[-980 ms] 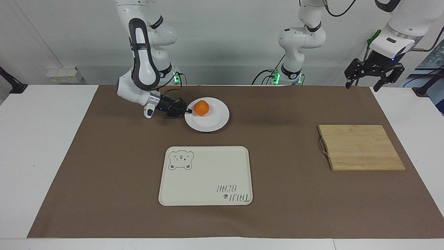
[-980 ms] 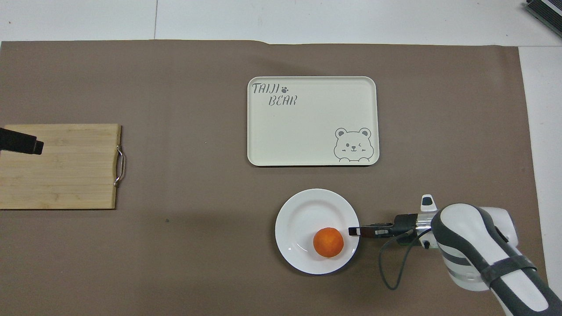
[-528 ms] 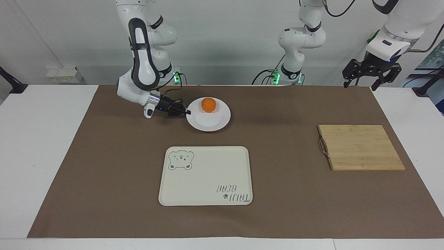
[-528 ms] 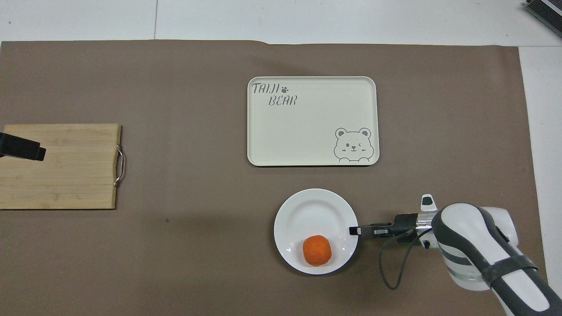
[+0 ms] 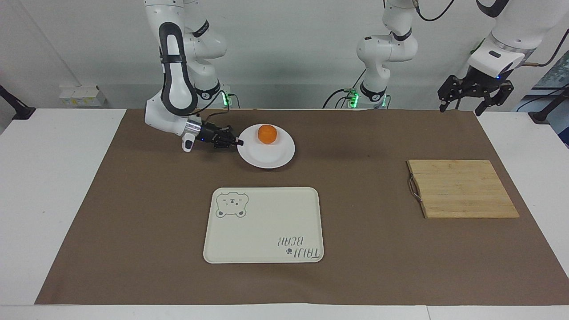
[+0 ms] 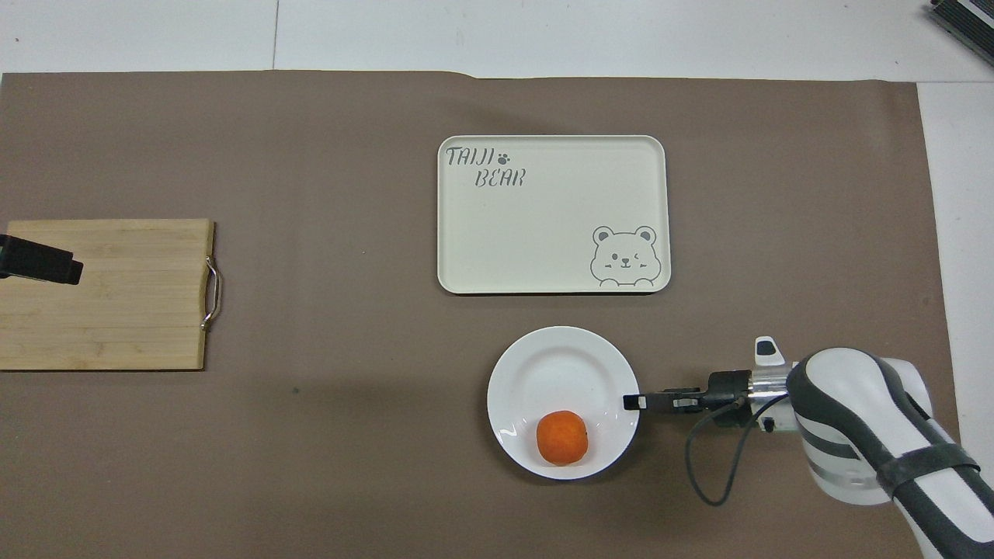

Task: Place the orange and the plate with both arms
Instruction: 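Slide the plate with the orange onto the bear tray with the right gripper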

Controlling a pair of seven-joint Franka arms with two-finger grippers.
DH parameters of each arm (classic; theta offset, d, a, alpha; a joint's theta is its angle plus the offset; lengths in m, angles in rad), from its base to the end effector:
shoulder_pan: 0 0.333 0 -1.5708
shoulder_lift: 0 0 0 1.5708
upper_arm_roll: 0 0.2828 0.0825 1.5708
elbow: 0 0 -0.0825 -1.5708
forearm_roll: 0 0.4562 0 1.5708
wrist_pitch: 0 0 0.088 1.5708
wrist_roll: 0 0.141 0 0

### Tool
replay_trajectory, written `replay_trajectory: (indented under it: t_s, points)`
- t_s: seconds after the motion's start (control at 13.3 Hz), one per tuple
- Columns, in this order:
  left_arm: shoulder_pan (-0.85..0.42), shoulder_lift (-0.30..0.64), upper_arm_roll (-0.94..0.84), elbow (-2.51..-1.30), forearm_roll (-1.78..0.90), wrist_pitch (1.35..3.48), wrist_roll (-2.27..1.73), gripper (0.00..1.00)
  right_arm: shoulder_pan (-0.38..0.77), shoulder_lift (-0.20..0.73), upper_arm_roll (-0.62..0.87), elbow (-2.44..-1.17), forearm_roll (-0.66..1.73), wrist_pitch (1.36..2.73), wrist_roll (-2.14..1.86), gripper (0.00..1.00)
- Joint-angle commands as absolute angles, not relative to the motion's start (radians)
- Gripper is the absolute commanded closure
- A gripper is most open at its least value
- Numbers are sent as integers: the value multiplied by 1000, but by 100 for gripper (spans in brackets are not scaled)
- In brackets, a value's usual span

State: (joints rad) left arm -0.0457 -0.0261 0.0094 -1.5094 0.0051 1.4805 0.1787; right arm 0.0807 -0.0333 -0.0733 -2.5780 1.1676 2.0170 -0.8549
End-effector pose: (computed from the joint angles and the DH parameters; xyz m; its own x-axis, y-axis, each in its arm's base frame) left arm 0.6096 -0.0213 0.5987 0.9771 -0.2129 -0.0036 -0.2129 -0.9771 -0.0043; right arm 0.4469 0.0858 0.1519 0.9984 0.0430 -0.0371 -0.0070 -0.5550 -0.8318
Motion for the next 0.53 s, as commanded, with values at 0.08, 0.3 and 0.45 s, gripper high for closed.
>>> replay_trajectory:
  t_s: [0.08,0.3,0.45]
  points:
    - [-49,-54,6,-1539,25,1485,164,0,46,-18,-71,-2513,1197,1935,-818,100]
    - [-49,-54,6,-1539,25,1485,163,0,41,-31,-72,-2467,1183,1892,-735,100]
    - [-51,-54,6,-1539,25,1485,163,0,38,-46,-74,-2438,1158,1865,-675,100]
